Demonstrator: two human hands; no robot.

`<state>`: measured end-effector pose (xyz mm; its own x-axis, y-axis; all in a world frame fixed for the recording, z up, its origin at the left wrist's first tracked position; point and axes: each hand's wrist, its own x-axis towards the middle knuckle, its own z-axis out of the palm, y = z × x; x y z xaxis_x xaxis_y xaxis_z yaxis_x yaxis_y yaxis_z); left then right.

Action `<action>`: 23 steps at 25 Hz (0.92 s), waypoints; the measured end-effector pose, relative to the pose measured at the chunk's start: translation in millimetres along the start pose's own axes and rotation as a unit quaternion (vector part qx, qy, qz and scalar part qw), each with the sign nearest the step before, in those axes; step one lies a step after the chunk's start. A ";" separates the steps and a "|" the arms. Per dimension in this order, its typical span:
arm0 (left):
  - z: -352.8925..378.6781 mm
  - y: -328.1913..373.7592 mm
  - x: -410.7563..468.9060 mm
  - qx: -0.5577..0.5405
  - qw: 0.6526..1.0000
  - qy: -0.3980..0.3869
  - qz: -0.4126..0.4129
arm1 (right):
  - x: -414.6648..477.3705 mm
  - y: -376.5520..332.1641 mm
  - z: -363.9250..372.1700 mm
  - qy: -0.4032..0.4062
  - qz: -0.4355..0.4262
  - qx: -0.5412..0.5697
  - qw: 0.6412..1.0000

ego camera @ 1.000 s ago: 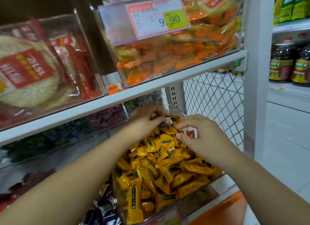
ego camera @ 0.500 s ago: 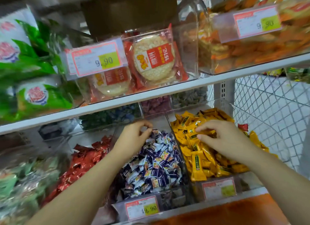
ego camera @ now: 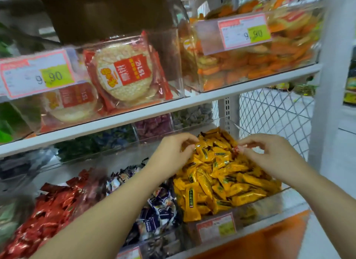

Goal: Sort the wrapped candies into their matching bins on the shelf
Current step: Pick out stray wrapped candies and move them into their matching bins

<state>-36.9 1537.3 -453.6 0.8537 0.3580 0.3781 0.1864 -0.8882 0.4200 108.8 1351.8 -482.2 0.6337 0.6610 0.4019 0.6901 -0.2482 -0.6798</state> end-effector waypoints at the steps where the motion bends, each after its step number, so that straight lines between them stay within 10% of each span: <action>1: 9.3 8.6 10.7 0.002 1.000 -0.008 0.015 | 0.8 8.2 -6.6 0.010 0.014 -0.001 1.000; 16: 99.6 30.4 123.7 0.146 0.932 -0.330 0.038 | 8.9 52.1 -18.9 0.020 0.082 0.017 0.996; 23: 115.0 18.5 130.9 0.109 0.942 -0.316 0.043 | 5.6 55.5 -22.1 0.002 0.093 0.016 0.996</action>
<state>134.2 1534.6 -491.1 0.9762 0.1010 -0.1921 0.1404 -0.9688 0.2044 158.3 1326.0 -504.2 0.7509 0.6032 0.2688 0.5487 -0.3435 -0.7622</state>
